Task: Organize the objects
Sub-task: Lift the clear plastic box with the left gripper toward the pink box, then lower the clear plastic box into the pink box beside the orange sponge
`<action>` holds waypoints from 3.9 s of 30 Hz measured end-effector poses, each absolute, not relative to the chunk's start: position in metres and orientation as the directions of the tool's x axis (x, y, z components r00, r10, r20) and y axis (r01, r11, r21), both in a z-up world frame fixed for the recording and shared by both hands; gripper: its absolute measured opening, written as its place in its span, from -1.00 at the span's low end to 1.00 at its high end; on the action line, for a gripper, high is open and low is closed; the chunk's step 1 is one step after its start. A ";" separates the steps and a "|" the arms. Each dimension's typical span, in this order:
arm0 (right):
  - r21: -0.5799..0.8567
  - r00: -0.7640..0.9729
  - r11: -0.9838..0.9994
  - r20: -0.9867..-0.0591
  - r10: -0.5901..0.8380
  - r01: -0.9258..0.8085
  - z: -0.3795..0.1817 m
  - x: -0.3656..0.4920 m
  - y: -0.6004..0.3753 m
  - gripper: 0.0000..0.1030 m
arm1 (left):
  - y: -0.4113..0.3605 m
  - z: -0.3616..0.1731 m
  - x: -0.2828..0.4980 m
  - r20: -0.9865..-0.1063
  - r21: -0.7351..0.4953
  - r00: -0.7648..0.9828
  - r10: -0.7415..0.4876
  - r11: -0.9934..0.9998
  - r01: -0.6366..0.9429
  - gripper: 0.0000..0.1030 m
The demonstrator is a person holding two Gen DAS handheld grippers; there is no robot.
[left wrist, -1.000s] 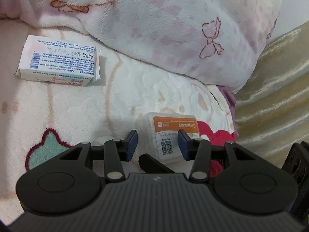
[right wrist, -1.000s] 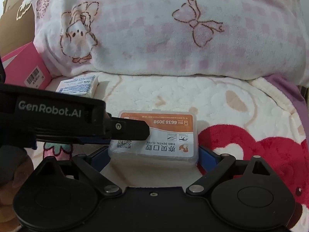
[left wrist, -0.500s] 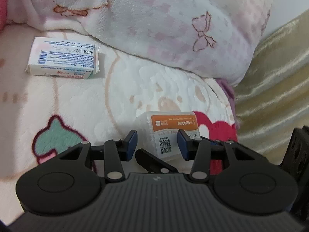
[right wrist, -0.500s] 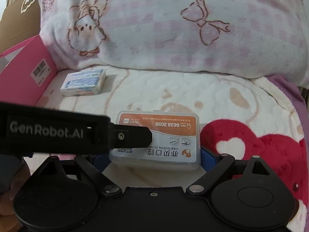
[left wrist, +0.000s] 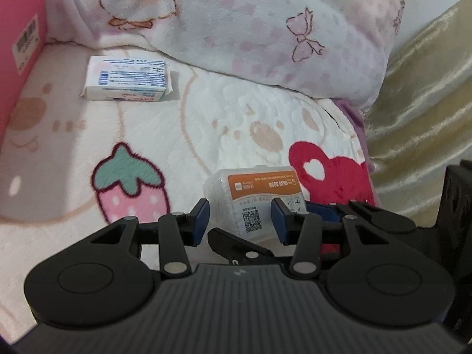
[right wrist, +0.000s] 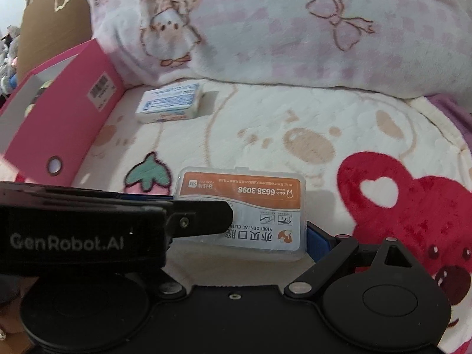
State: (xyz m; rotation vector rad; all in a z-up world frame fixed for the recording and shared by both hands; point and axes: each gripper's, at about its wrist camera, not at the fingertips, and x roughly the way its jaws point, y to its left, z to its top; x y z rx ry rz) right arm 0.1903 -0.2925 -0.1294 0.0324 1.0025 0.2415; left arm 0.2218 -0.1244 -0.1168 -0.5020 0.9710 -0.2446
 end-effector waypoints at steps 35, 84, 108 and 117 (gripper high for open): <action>0.215 0.557 0.935 -0.757 0.341 -0.280 -0.059 0.110 -0.251 0.85 | -0.083 -0.055 0.127 -0.704 -0.542 0.585 -0.403 0.837 -0.076 -0.14; 0.288 0.547 0.885 -0.702 0.456 -0.367 0.014 0.077 -0.123 0.66 | 0.036 0.025 0.032 -0.653 -0.481 0.727 -0.210 0.857 -0.185 -0.13; 0.143 0.631 0.915 -0.683 0.368 -0.378 0.028 0.206 -0.059 0.32 | 0.136 0.030 0.168 -0.635 -0.509 0.757 -0.151 0.820 -0.263 -0.14; -0.078 0.647 0.922 -0.735 0.204 -0.379 -0.006 0.252 -0.035 0.24 | 0.173 -0.026 0.232 -0.648 -0.605 0.707 -0.285 0.756 -0.251 -0.14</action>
